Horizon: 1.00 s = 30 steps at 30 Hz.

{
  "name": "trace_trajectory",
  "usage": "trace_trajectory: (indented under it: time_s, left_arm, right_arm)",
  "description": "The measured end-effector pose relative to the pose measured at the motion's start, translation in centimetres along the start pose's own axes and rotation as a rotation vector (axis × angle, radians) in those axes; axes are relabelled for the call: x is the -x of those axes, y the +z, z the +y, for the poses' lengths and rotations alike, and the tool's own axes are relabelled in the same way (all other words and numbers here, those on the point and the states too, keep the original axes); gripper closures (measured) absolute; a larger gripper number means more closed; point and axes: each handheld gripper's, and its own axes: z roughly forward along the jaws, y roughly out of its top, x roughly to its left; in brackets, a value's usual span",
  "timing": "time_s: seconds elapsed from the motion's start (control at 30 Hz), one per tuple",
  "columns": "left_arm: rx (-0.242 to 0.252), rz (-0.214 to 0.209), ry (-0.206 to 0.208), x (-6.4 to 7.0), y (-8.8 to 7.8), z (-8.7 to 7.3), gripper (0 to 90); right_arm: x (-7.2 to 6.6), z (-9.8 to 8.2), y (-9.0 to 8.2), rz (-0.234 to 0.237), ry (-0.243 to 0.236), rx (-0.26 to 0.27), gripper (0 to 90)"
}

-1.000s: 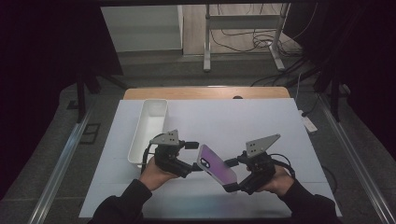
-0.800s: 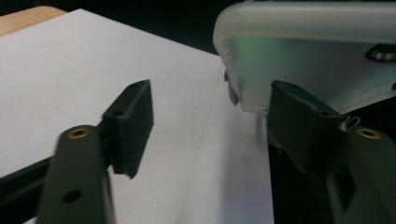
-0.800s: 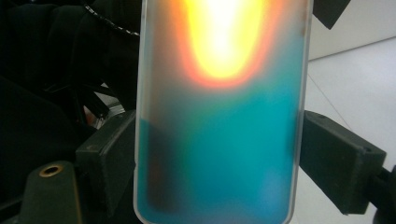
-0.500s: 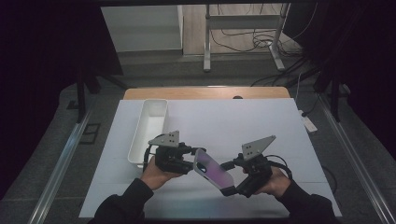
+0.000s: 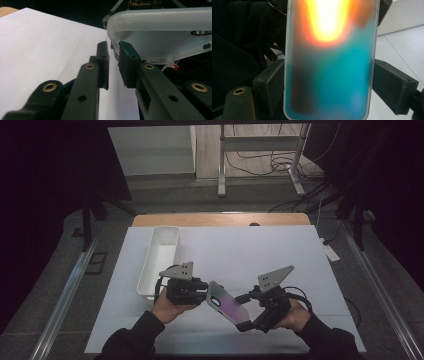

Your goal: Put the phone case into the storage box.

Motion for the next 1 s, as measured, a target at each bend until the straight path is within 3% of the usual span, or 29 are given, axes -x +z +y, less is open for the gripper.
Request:
trace_trajectory:
  time_s: [0.2,0.47,0.87,1.0]
  left_arm:
    - [0.008,-0.029,-0.018,-0.15,0.02,-0.02,85.2]
    - [-0.009,-0.028,-0.011,-0.07,0.03,0.12,88.1]
    - [-0.019,-0.015,-0.037,-0.26,0.13,0.14,88.6]
    - [-0.032,0.004,-0.032,-0.14,0.22,0.23,88.8]
  right_arm:
    - [0.04,-0.02,0.01,0.002,0.001,-0.002,17.0]
    - [-0.06,-0.08,0.07,-0.002,-0.013,-0.012,16.8]
    - [-0.13,-0.25,0.48,-0.075,-0.070,-0.036,16.3]
    - [0.14,-0.22,0.54,-0.098,-0.034,-0.034,13.7]
